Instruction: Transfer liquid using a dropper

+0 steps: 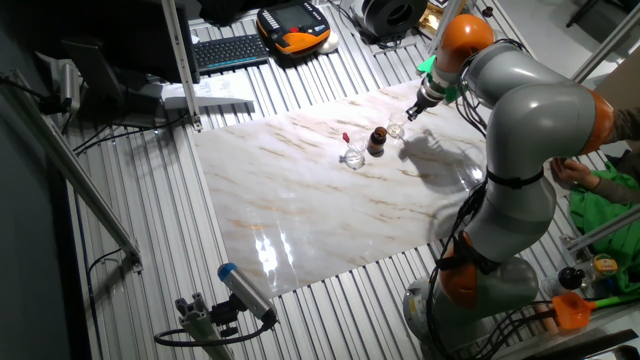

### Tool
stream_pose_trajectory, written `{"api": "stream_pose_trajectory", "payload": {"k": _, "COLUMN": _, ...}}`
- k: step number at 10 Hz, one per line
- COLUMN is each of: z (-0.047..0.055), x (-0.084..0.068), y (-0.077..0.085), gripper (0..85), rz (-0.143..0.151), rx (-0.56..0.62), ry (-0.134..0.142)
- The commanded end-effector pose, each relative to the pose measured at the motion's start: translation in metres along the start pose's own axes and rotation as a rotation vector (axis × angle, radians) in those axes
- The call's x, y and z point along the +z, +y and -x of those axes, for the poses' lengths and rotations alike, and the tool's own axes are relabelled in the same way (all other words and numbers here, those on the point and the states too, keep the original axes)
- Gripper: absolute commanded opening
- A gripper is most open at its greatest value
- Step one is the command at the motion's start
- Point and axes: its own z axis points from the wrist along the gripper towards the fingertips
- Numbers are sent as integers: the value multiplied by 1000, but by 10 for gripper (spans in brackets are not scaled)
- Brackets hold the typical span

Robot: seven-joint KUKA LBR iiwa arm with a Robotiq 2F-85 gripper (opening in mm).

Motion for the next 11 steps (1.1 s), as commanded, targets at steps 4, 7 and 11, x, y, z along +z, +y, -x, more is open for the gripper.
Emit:
{"api": "stream_pose_trajectory", "payload": {"k": 4, "z": 0, "x": 0, "y": 1, "gripper": 340, "rz": -8, "rx": 9, "ry": 1}}
{"api": "stream_pose_trajectory", "payload": {"k": 7, "z": 5, "x": -6, "y": 8, "gripper": 340, "rz": 1, "rx": 37, "ry": 21}}
{"api": "stream_pose_trajectory", "payload": {"k": 11, "z": 13, "x": -14, "y": 29, "gripper": 170, "rz": 3, "rx": 84, "ry": 45}}
